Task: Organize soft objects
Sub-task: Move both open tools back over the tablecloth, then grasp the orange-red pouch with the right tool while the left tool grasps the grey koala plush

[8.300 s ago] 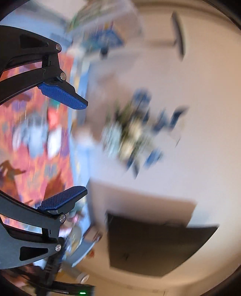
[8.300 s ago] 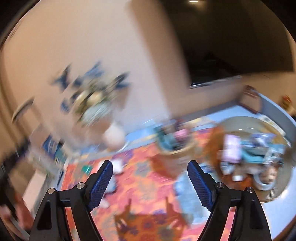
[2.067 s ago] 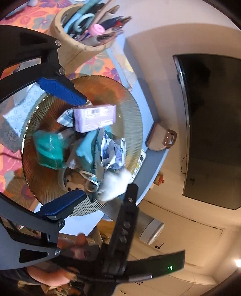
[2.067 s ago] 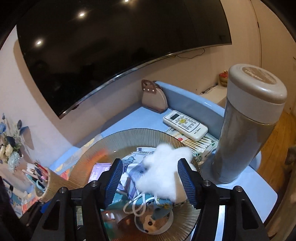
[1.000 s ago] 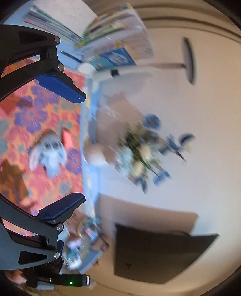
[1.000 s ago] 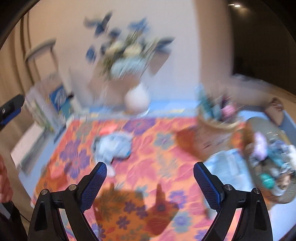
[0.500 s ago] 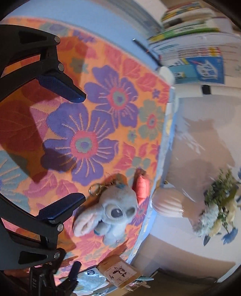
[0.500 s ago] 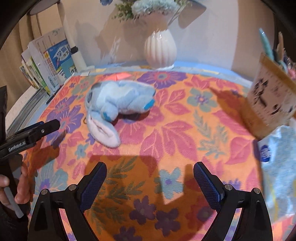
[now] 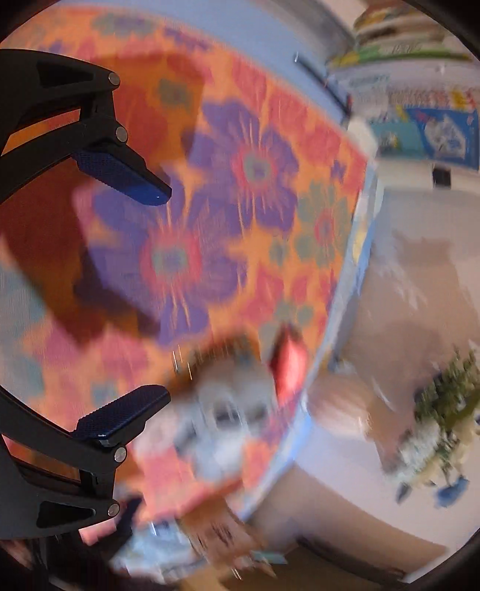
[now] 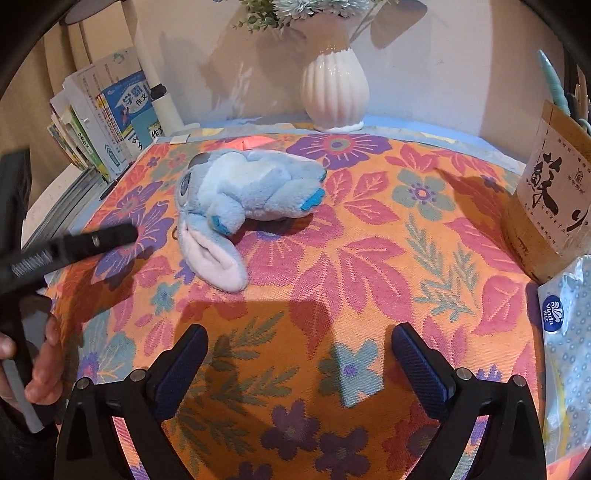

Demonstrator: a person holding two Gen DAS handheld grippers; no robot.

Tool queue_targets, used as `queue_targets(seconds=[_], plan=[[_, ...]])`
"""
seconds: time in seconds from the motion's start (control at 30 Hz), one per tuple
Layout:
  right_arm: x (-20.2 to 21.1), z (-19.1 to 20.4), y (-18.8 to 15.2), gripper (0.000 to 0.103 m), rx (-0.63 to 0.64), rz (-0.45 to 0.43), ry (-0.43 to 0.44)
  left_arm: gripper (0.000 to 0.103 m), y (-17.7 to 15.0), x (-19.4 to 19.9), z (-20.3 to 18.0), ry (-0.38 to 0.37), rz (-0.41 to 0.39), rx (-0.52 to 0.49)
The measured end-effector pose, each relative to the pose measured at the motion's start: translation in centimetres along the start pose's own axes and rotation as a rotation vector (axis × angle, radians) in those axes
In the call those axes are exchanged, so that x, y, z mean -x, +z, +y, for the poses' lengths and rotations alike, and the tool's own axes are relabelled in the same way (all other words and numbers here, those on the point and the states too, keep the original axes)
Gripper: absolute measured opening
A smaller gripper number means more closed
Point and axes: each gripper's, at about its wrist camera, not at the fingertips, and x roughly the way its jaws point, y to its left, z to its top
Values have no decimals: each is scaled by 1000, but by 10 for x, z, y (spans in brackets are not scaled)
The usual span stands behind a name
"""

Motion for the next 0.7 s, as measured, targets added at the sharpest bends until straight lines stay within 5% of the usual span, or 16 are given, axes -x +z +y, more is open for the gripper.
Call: queue_targets(seconds=[0.07, 0.3, 0.37, 0.4, 0.5, 0.7], plan=[[0, 0, 0, 101, 0, 0, 2, 98, 9, 0, -19, -46, -8, -27], [2, -2, -2, 102, -11, -7, 19, 98, 37, -39, -54, -24, 5, -56], [2, -1, -2, 103, -5, -3, 23, 91, 40, -51, -55, -50, 25, -29], [1, -1, -2, 103, -2, -1, 23, 75, 41, -54, -54, -76, 25, -20], [2, -1, -3, 103, -4, -4, 30, 64, 42, -54, -50, -128, 21, 17], [1, -3, -2, 103, -6, -4, 39, 61, 46, -37, -32, -171, 33, -11]])
